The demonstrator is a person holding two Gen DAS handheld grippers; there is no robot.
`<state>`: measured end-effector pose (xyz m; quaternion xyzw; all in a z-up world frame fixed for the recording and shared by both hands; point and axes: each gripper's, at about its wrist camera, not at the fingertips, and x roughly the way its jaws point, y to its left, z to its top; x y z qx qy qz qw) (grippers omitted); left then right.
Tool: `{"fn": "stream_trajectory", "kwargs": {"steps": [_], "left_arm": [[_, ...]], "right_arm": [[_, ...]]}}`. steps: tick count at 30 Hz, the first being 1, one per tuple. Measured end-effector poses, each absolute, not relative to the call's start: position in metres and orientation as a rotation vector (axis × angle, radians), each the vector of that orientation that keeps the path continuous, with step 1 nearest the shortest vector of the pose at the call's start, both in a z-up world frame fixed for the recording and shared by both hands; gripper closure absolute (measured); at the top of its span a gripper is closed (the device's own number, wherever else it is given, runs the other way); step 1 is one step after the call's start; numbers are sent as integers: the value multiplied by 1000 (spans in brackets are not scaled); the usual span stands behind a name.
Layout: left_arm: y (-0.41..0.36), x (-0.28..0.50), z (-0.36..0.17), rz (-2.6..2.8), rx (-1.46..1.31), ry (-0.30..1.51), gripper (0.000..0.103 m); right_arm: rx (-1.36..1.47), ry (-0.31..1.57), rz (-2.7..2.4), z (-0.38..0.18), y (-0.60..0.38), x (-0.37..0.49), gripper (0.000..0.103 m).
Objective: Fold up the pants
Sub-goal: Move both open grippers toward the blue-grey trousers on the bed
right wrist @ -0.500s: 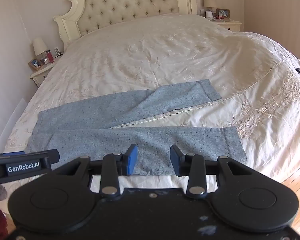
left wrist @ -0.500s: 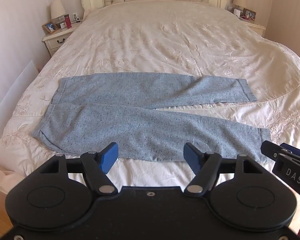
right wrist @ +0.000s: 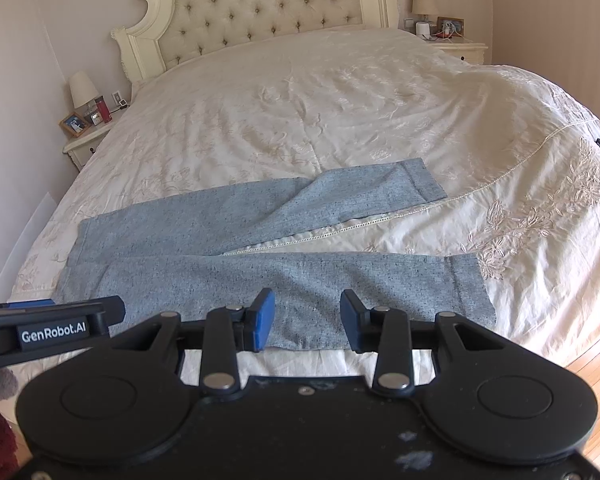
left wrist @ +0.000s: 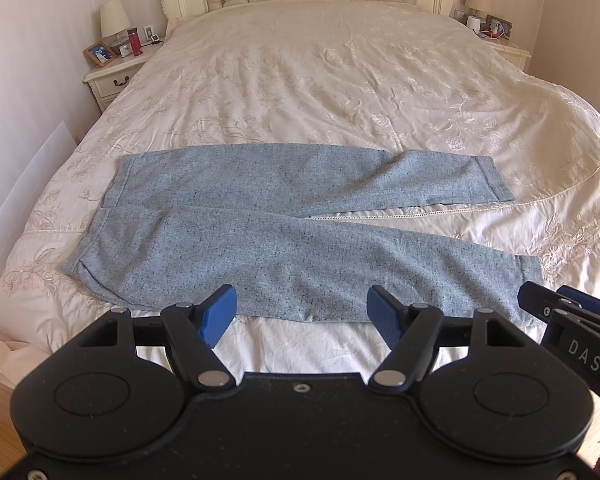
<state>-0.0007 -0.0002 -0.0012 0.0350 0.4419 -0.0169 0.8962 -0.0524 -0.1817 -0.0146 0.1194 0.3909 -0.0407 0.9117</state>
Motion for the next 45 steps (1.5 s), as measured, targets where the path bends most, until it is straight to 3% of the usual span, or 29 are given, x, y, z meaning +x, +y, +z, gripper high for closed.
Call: {"fn": "stream_trajectory", "kwargs": {"steps": [45], "left_arm": [[1, -3, -10, -22, 89, 953, 32]], "right_arm": [[267, 832, -48, -24, -186, -51, 64]]}}
